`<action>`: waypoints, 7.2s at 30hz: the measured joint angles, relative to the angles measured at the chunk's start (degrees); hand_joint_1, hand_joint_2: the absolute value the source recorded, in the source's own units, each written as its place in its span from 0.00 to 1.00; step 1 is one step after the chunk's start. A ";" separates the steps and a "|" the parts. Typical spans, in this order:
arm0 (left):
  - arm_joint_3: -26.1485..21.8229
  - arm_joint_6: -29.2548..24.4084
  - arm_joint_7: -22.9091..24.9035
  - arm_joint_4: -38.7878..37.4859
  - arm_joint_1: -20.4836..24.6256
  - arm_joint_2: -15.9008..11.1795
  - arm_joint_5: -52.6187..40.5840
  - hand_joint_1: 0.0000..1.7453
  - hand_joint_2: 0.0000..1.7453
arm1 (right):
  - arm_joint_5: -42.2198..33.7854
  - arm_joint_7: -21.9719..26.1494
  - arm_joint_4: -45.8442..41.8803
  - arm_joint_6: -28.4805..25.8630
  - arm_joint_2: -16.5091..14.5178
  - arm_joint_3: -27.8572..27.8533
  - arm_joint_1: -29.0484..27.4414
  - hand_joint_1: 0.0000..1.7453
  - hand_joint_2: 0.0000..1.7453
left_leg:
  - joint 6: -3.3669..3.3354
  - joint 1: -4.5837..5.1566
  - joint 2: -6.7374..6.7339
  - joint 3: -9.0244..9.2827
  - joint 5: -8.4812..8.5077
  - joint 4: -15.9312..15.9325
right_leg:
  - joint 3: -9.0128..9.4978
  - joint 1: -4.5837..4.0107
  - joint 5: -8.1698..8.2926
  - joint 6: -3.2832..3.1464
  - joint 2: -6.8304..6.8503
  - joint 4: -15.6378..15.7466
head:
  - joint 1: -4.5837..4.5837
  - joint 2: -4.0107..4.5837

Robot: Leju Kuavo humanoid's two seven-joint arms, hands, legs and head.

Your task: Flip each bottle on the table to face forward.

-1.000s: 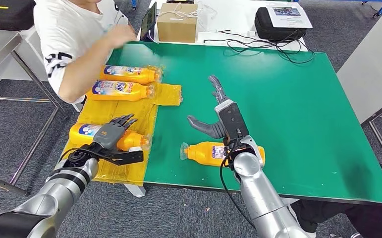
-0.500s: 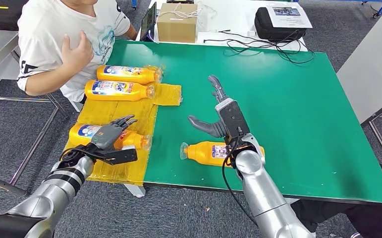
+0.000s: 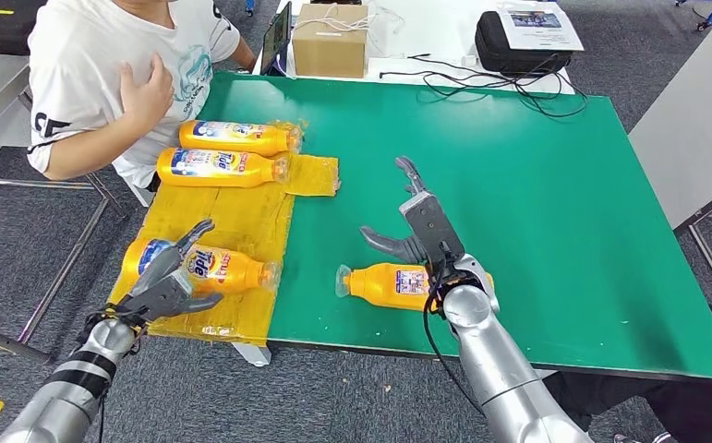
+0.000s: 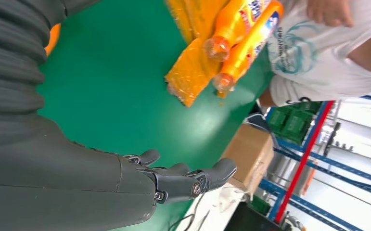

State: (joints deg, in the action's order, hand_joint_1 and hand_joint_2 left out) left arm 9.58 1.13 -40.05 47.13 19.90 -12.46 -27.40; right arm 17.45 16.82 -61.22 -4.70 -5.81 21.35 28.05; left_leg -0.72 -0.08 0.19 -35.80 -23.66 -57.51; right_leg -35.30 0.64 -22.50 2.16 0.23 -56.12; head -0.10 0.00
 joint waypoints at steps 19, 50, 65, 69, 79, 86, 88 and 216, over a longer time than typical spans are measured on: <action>-14.69 13.50 6.23 11.67 -5.86 9.86 19.63 0.00 1.00 | 17.61 -10.96 3.81 -2.16 2.26 2.25 -4.22 0.00 1.00 | -0.02 0.01 0.02 -0.06 -0.01 -0.01 | -0.04 0.01 0.00 0.01 0.01 0.03 | 0.00 0.00; -14.48 10.16 14.02 17.89 -7.62 17.72 27.13 0.00 1.00 | 48.51 -28.26 -4.48 -4.15 10.79 1.55 -14.54 0.00 1.00 | -0.11 0.05 0.01 -0.08 -0.08 -0.02 | -0.03 0.02 0.01 0.03 0.00 0.10 | 0.02 0.00; -13.34 13.28 13.81 16.78 -5.57 17.63 27.48 0.00 1.00 | 41.06 -19.75 11.33 11.49 12.50 3.24 -1.93 1.00 1.00 | -0.13 0.04 -0.55 0.86 -0.25 0.02 | 0.68 0.02 0.04 0.00 -0.41 0.22 | 0.01 0.00; -12.30 13.39 13.07 14.38 -3.15 17.56 27.64 0.00 1.00 | 34.55 -14.45 18.82 15.11 12.58 5.55 3.95 1.00 1.00 | -0.19 0.04 -0.68 0.93 -0.11 0.02 | 0.74 0.01 0.30 0.02 -0.54 0.24 | -0.01 0.00; -11.00 14.43 12.78 11.40 -0.86 17.33 28.40 0.00 1.00 | 29.91 -11.98 26.39 17.69 12.47 9.19 9.68 1.00 1.00 | -0.16 0.00 -0.66 0.90 0.01 0.00 | 0.74 -0.01 0.38 0.09 -0.54 0.21 | 0.01 0.00; -9.71 14.63 12.75 9.45 1.04 17.10 28.96 0.00 1.00 | 23.69 -10.35 27.91 18.16 12.98 10.90 11.07 1.00 1.00 | -0.17 0.01 -0.65 0.83 -0.03 0.00 | 0.72 -0.01 0.37 0.10 -0.53 0.24 | 0.01 0.00; -9.38 13.93 12.76 9.12 1.48 17.08 29.10 0.00 1.00 | 20.03 -10.03 27.73 15.62 12.73 10.77 10.55 1.00 1.00 | -0.17 0.01 -0.64 0.80 -0.03 0.00 | 0.72 -0.01 0.37 0.10 -0.53 0.24 | 0.00 0.00; 1.12 7.59 19.93 10.74 4.35 20.31 38.77 1.00 1.00 | 8.09 -3.98 20.14 -9.93 -14.14 13.12 8.20 0.00 1.00 | -0.16 0.00 -0.31 -0.25 0.07 -0.01 | -0.26 -0.01 0.34 0.10 -0.28 0.16 | 0.00 0.00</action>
State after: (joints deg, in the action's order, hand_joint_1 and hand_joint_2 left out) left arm 10.70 8.72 -20.12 57.87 24.25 7.85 11.37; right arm 25.54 12.84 -41.08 -14.63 -19.95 34.47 36.24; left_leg -0.88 -0.08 -0.12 -36.05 -23.59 -57.52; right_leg -35.56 0.63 -22.16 2.26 -0.05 -55.96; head -0.10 0.00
